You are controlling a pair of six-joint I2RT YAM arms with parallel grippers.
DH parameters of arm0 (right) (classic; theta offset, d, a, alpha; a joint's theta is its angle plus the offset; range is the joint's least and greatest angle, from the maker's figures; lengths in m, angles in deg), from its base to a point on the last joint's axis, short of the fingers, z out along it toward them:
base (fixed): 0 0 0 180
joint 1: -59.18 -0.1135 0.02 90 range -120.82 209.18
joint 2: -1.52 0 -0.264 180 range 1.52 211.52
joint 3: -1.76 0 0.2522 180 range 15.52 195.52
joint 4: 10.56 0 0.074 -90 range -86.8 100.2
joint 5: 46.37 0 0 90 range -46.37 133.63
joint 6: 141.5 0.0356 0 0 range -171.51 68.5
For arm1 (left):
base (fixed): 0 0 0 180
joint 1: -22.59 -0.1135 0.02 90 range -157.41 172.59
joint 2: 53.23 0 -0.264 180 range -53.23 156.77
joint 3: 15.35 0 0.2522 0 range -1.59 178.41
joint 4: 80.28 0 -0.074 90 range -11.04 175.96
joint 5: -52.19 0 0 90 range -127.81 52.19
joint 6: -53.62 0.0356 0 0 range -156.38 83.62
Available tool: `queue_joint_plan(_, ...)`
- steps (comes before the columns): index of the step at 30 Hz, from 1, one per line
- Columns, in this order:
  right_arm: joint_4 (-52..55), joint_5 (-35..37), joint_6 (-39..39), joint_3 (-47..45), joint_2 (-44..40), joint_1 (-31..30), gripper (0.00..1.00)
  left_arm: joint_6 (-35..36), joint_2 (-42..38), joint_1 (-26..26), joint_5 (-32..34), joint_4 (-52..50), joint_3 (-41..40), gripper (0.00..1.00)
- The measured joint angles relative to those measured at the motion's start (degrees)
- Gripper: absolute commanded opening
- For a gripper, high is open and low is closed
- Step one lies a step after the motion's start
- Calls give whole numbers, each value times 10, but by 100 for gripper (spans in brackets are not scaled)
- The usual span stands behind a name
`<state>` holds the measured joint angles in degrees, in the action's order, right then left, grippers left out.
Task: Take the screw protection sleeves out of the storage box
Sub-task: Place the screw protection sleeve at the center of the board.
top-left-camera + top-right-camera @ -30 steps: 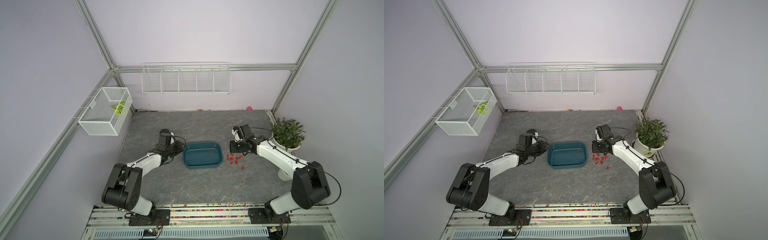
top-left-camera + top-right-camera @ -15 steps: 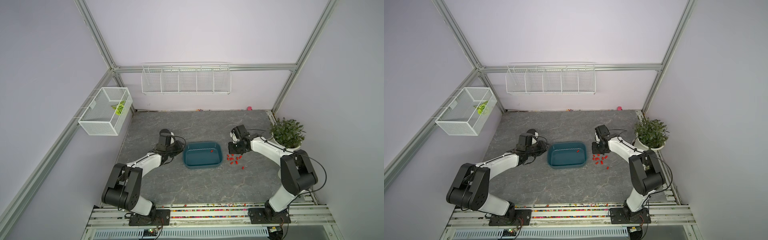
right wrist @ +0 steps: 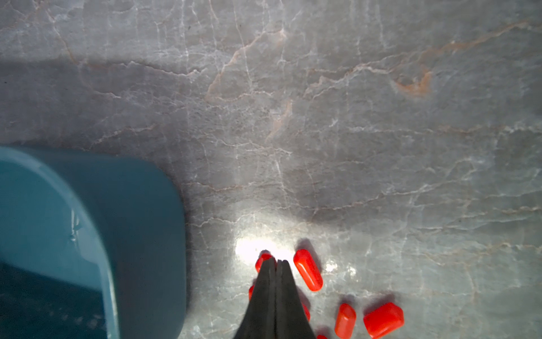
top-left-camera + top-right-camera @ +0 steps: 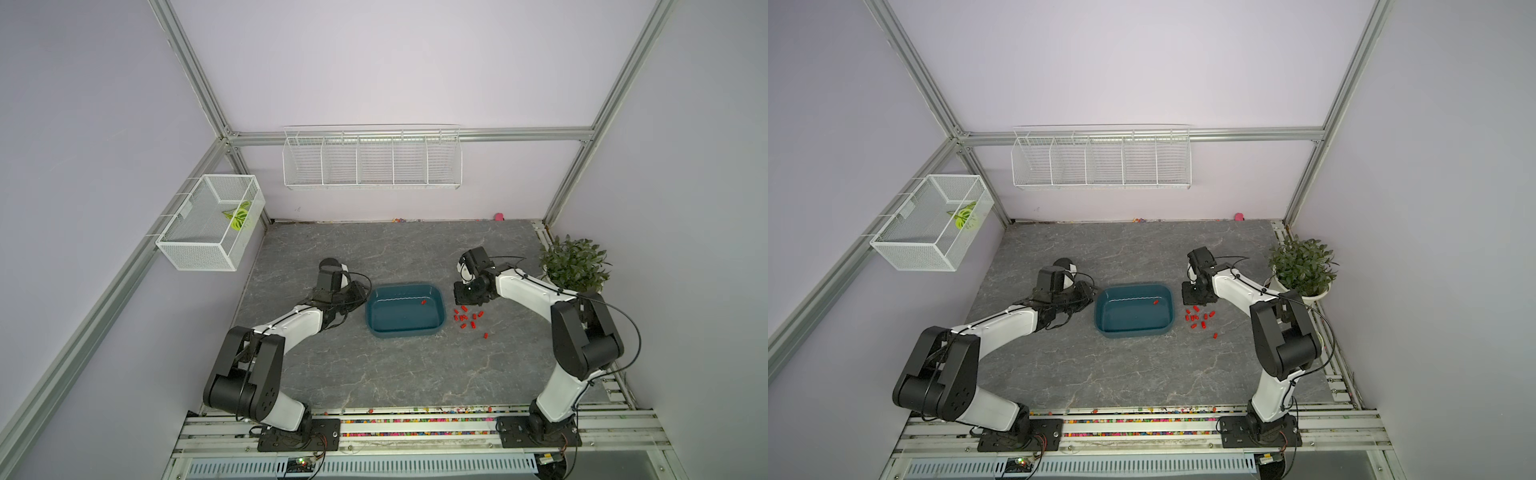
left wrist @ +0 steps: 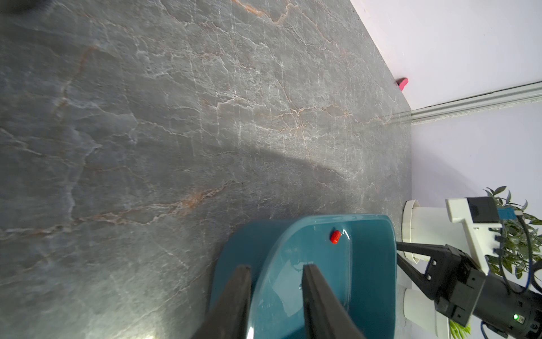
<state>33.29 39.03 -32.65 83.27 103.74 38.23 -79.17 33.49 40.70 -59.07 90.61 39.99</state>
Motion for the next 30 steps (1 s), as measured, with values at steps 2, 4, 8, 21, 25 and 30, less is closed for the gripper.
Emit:
queue_joint_plan(2,2,0,-1,7,7,0,6,0,0,0,0,0,0,37)
queue_joint_plan(4,3,0,-2,13,16,0,6,0,0,0,0,0,0,37)
queue_joint_plan(8,15,-2,-3,29,40,1,6,0,0,0,-1,2,0,37)
queue_joint_plan(21,35,-3,-4,42,54,3,8,0,0,-1,-7,11,0,37)
queue_joint_plan(25,37,-4,-5,44,55,4,9,0,0,-1,-7,11,0,37)
queue_joint_plan(30,43,-5,-6,48,60,4,9,0,0,-1,-7,11,0,37)
